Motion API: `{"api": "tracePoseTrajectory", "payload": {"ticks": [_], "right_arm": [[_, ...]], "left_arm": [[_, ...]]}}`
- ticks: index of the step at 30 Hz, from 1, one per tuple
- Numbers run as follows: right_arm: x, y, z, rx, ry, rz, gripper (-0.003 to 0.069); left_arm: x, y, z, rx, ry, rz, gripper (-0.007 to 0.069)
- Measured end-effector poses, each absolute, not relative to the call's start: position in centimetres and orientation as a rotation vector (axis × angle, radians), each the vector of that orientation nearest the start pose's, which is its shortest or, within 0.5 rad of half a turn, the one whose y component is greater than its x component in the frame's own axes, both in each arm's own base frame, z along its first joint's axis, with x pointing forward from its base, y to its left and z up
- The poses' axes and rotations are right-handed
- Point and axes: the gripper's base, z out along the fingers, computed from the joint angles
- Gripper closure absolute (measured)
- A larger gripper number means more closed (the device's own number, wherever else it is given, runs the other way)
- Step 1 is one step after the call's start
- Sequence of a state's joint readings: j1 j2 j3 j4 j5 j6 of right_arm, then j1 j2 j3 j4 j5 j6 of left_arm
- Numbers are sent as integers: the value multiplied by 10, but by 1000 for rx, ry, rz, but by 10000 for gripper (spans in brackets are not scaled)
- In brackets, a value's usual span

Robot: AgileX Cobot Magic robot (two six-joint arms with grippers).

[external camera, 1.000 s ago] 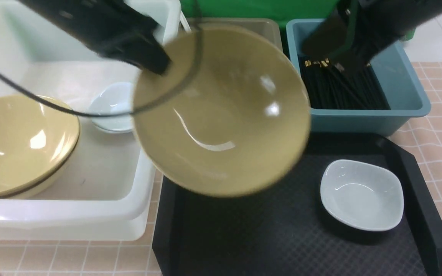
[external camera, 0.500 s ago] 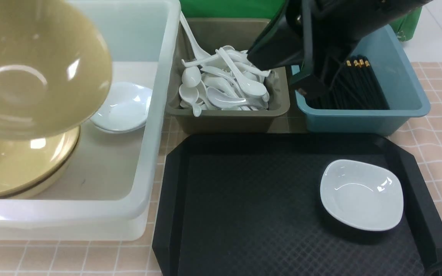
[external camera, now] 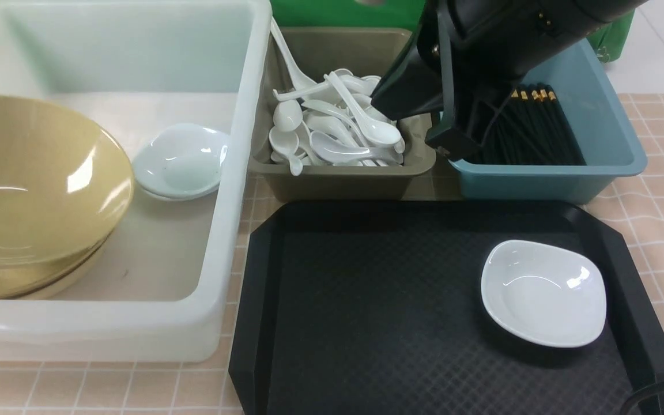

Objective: On brown table put chopsticks spoon bowls plates into blue grey white boxes.
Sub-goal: 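Place the tan bowl onto the bowl stack in the left bin with the left gripper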

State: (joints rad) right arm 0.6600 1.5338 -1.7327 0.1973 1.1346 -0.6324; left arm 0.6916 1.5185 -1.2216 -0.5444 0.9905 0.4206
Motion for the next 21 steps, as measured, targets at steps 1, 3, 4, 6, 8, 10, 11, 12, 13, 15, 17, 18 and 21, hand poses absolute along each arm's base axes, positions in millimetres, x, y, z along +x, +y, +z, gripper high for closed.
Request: {"api": "tracePoseTrajectory", "payload": {"ticks": [1, 3, 4, 6, 8, 10, 11, 12, 13, 15, 17, 18, 21], "right_arm": [[245, 210, 432, -1437, 1937, 266, 612], [245, 210, 432, -1437, 1937, 264, 612], [245, 210, 432, -1437, 1937, 263, 612], [245, 210, 432, -1437, 1937, 262, 610], [245, 210, 432, -1438, 1936, 261, 609], [245, 210, 432, -1439, 1935, 257, 608], [245, 210, 431, -1441, 1936, 251, 608], [246, 210, 431, -1441, 1937, 251, 608], [247, 211, 429, -1444, 1941, 245, 607], [248, 211, 428, -1447, 1945, 242, 606], [252, 213, 424, -1450, 1956, 239, 604], [252, 213, 424, -1450, 1957, 239, 604], [255, 210, 423, -1440, 1965, 230, 601]], "left_arm": [[265, 168, 298, -625, 2481, -317, 600], [268, 171, 293, -632, 2492, -322, 600], [269, 172, 289, -636, 2500, -327, 600], [271, 176, 280, -632, 2531, -322, 596], [272, 178, 276, -619, 2555, -309, 581], [272, 179, 274, -598, 2569, -293, 545], [271, 179, 274, -587, 2574, -286, 514], [271, 179, 274, -584, 2575, -285, 508], [271, 179, 274, -566, 2579, -279, 454], [271, 179, 274, -556, 2580, -276, 400], [271, 178, 275, -552, 2579, -281, 305], [271, 178, 275, -551, 2579, -280, 297], [269, 177, 290, -524, 2578, -262, 169]]}}
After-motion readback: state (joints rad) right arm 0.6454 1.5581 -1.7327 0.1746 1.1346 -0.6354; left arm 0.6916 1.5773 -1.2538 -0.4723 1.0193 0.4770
